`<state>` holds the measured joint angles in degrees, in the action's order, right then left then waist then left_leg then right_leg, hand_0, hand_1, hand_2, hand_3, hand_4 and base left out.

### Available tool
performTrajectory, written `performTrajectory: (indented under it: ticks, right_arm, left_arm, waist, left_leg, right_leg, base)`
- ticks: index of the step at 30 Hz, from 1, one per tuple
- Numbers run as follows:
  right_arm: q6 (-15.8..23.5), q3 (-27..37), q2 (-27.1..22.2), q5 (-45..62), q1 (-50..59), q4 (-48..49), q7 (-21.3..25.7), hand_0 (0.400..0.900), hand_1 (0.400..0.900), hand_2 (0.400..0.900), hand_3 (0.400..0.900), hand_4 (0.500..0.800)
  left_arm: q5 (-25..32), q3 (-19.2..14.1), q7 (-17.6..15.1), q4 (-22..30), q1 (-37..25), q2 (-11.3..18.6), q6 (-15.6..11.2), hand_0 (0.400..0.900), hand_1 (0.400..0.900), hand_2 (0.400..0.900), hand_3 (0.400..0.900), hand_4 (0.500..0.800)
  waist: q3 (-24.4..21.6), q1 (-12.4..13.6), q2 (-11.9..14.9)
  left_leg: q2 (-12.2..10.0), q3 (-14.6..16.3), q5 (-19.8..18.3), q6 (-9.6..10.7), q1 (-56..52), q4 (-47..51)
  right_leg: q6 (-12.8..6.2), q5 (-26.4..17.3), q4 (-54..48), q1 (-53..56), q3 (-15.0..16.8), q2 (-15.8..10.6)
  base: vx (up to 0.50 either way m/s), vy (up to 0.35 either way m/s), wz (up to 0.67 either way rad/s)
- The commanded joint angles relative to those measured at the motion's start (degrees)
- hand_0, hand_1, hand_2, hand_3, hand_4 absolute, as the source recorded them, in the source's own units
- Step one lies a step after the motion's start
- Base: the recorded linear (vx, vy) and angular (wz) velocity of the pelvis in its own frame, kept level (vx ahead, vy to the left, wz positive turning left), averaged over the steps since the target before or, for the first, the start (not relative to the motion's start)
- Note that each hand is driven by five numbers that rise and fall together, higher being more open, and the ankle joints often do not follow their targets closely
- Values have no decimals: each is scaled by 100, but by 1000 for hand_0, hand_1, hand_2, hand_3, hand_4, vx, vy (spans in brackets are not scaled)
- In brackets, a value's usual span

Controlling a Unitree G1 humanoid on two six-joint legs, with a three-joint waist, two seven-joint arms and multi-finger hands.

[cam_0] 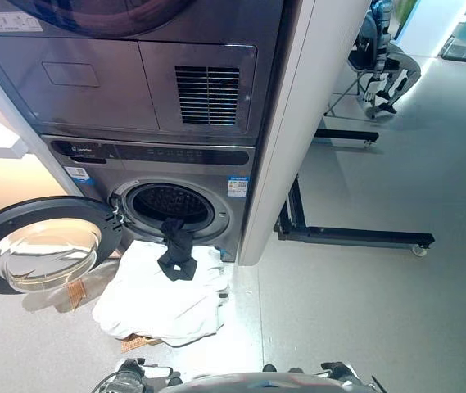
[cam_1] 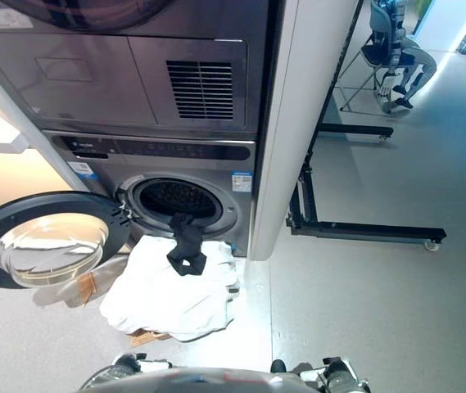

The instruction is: Put the clothes in the basket into the washing machine.

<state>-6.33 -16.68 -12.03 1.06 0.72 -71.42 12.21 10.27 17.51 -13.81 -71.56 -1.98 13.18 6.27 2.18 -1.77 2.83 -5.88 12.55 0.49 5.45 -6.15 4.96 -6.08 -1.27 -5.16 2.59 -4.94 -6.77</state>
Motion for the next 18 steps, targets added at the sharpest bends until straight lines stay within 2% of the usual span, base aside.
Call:
performTrajectory:
  ticks: [1,7,18]
  right_arm:
    - [-56,-248,-91,55,226,-135,202,900,900,900,900,800]
    - [-137,-322,-82,6,198,4,212,900,900,900,900,800]
    - [-276,-433,-164,24,232,212,108,900,900,900,900,800]
  left_arm:
    - [143,-351,-187,-433,-306,43,57,900,900,900,900,800]
    - [40,-264,59,-395,-342,13,176,900,900,900,900,800]
    - [78,-150,164,-316,-380,88,286,900,900,900,900,800]
  waist:
    - [-40,-33,42]
    - [-25,-57,45]
    - [13,-61,49]
  left_leg:
    - [95,-229,-384,-299,207,4]
    - [94,-253,-378,-299,245,4]
    - [61,-278,-346,-291,268,4]
  right_leg:
    - [-178,115,217,1,65,-142]
    - [-173,111,205,-30,91,-125]
    - [-150,126,244,-74,113,-90]
  base:
    - [0,0,0]
    - [0,0,0]
    - [10,-22,-1]
